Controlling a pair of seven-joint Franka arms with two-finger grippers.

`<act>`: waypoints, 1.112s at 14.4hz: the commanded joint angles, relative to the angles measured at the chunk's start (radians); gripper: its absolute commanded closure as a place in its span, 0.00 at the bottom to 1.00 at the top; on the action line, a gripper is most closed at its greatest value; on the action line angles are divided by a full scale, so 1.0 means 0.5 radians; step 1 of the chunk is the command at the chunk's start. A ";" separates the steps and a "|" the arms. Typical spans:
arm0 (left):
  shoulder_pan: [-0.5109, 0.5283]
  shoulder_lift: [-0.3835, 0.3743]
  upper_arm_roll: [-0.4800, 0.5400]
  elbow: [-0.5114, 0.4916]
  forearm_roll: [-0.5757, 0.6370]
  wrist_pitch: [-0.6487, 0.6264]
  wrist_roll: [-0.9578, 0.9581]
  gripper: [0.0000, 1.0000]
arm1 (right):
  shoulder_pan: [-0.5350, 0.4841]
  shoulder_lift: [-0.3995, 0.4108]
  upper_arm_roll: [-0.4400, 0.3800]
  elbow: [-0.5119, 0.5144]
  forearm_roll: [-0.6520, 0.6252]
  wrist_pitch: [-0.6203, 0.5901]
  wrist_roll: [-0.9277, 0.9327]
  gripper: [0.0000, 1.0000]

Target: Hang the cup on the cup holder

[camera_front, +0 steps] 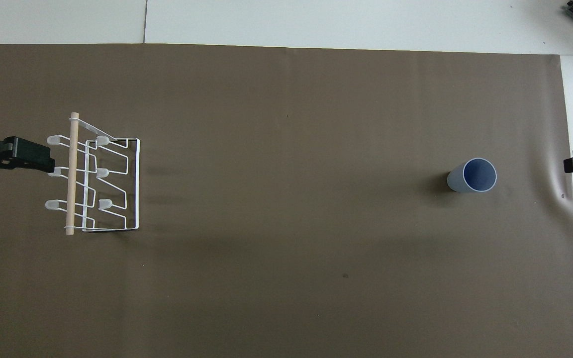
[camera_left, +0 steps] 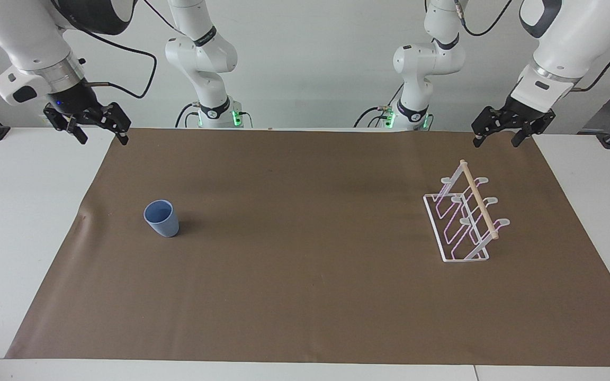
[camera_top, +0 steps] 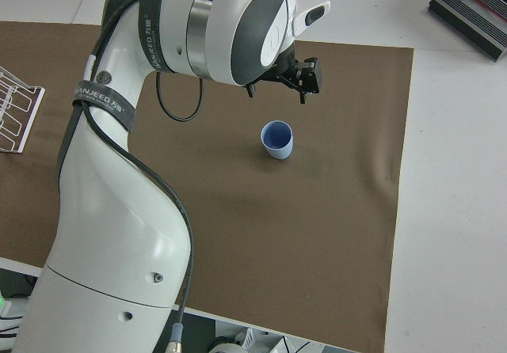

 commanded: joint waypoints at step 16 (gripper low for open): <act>0.018 -0.049 -0.008 -0.061 0.029 0.024 0.010 0.00 | -0.019 -0.067 -0.015 -0.266 -0.027 0.340 -0.025 0.00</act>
